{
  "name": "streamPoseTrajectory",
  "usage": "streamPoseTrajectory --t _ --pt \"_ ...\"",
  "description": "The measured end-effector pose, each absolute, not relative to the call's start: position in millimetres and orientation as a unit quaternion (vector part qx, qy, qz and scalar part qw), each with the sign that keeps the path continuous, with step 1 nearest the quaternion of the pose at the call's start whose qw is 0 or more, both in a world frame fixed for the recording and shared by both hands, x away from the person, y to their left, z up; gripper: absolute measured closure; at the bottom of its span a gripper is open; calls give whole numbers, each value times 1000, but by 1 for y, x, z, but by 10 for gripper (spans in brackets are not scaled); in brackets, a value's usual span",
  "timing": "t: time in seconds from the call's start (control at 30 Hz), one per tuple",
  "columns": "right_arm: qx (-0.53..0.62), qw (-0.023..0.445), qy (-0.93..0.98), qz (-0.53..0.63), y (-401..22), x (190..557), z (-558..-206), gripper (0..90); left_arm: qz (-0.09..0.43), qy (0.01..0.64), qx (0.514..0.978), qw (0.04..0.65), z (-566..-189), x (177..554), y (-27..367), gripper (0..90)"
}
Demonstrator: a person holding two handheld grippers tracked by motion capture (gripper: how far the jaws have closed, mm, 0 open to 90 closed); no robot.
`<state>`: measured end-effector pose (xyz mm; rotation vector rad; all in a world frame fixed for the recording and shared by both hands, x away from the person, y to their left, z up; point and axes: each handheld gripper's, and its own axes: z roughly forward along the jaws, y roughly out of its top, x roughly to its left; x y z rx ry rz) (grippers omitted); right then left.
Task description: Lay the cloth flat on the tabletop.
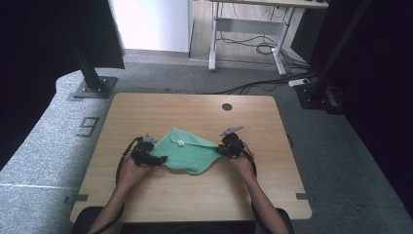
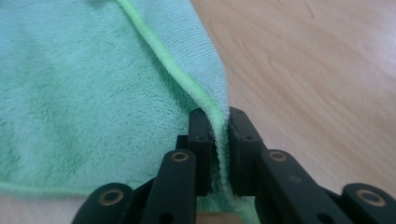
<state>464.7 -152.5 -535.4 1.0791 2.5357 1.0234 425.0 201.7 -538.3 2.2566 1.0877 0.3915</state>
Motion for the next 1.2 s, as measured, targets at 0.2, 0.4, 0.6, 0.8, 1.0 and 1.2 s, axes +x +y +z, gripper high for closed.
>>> streamPoseTrajectory --t 0.2,0.4,0.6,0.8,1.0,1.2 --pt "354 69 870 337 -168 437 -533 809 185 426 834 299 -540 436 200 174" --pt "332 88 886 313 -175 408 -527 649 167 432 823 329 -534 435 204 179" --pt "324 105 874 347 -158 422 -508 600 135 414 825 360 -524 422 201 172" --pt "296 91 878 366 -113 446 -507 666 115 409 834 352 -531 420 197 172" --pt "281 106 892 338 -82 466 -525 683 119 402 848 325 -540 420 190 165" --pt "307 108 887 328 -85 473 -532 869 137 397 851 314 -542 419 187 148"
